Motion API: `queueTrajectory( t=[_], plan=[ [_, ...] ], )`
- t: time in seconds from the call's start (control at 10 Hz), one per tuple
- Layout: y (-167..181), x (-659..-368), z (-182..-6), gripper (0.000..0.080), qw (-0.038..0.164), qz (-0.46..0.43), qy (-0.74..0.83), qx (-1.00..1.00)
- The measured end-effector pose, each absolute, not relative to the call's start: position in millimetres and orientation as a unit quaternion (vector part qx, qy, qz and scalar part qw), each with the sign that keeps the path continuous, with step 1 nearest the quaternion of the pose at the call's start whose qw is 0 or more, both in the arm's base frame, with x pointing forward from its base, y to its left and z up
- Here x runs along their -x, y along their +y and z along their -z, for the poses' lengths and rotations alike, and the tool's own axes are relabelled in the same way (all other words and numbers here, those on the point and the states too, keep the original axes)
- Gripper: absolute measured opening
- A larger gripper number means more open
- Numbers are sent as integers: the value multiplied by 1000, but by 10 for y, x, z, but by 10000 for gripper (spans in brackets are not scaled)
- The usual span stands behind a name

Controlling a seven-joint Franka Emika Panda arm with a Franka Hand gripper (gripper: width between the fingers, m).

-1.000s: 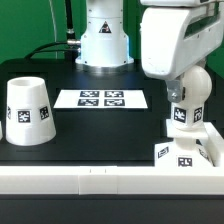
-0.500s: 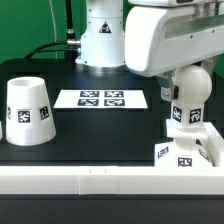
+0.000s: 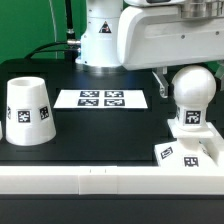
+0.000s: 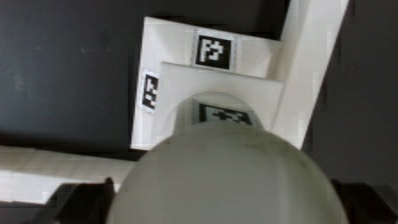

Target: Assemble lamp

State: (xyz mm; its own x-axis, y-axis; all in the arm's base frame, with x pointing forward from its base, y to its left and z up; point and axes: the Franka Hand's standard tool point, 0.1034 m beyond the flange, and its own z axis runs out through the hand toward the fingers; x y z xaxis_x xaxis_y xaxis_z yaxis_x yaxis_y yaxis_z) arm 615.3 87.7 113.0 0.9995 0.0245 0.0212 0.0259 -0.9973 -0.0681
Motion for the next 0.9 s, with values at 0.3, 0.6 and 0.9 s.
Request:
queueTrajectory(
  t=[0.3,0.6,0.9],
  plan=[
    [878,-6152,-1130,577,39,4,120,992],
    [886,-6154,-1129,577,53,-6,265,963],
    [946,-6148,-1131,577,59,-17,397,916]
  ],
)
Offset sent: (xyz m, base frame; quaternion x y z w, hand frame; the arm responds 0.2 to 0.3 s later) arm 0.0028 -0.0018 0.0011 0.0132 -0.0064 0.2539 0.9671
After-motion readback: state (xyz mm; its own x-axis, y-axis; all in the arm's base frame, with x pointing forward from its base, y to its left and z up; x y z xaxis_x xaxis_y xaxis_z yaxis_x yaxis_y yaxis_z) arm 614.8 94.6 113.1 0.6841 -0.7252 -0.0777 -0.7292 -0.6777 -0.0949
